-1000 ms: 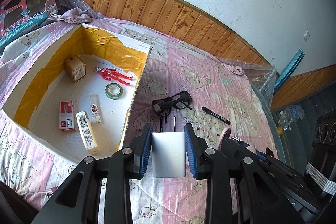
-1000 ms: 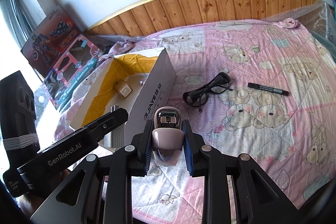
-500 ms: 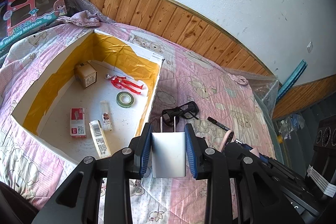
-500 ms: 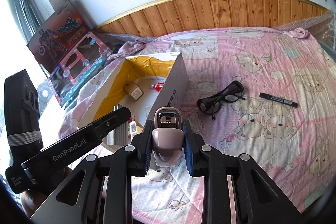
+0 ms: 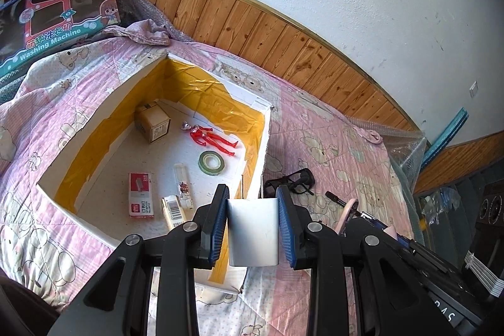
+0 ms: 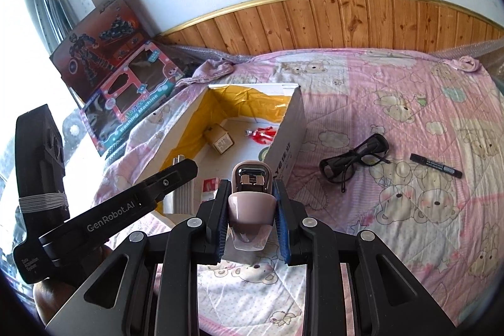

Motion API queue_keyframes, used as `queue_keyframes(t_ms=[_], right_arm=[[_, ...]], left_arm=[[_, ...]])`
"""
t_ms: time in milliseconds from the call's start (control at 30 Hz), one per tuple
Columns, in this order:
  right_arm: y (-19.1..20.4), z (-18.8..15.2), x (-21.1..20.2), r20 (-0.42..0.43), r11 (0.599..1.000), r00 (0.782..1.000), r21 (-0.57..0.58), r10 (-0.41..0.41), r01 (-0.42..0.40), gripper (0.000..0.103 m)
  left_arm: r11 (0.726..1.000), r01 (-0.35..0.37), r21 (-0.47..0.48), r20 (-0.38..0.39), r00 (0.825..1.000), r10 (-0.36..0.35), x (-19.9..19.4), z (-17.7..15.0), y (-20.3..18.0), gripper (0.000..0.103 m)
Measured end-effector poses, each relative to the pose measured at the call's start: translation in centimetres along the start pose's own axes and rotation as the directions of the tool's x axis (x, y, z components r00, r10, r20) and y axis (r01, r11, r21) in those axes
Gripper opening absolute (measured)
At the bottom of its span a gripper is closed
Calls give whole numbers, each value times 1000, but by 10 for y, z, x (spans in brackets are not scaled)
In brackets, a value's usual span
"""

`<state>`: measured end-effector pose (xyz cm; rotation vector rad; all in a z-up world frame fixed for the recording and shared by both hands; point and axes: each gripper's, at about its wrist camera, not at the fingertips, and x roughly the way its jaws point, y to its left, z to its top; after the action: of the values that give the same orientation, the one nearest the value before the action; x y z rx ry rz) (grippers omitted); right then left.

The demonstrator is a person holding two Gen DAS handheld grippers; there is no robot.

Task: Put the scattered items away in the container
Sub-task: 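Bring the charger cube and stapler over the white box opening, then open both tools to drop the charger cube and stapler into the box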

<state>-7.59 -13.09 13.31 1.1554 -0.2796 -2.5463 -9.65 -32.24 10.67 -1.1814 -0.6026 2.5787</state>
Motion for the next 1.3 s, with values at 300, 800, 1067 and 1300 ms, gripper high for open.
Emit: queue_keyframes(t_ms=[300,800,1067,1300], right_arm=[[14,7,9,-4,1000,1000,-25,15,-15,27],[37,21,29,-20,997,999,-69,43,-44,27],[46,30,46,-32,994,998,-96,50,-53,27],[51,46,67,-52,992,996,-102,68,-73,27]], left_arm=[[999,-13,-33,15,1000,14,-2,10,18,32],[997,-30,-69,36,999,32,0,30,44,32],[995,-39,-92,44,998,43,5,41,58,32],[993,-51,-106,42,998,56,12,50,69,32]])
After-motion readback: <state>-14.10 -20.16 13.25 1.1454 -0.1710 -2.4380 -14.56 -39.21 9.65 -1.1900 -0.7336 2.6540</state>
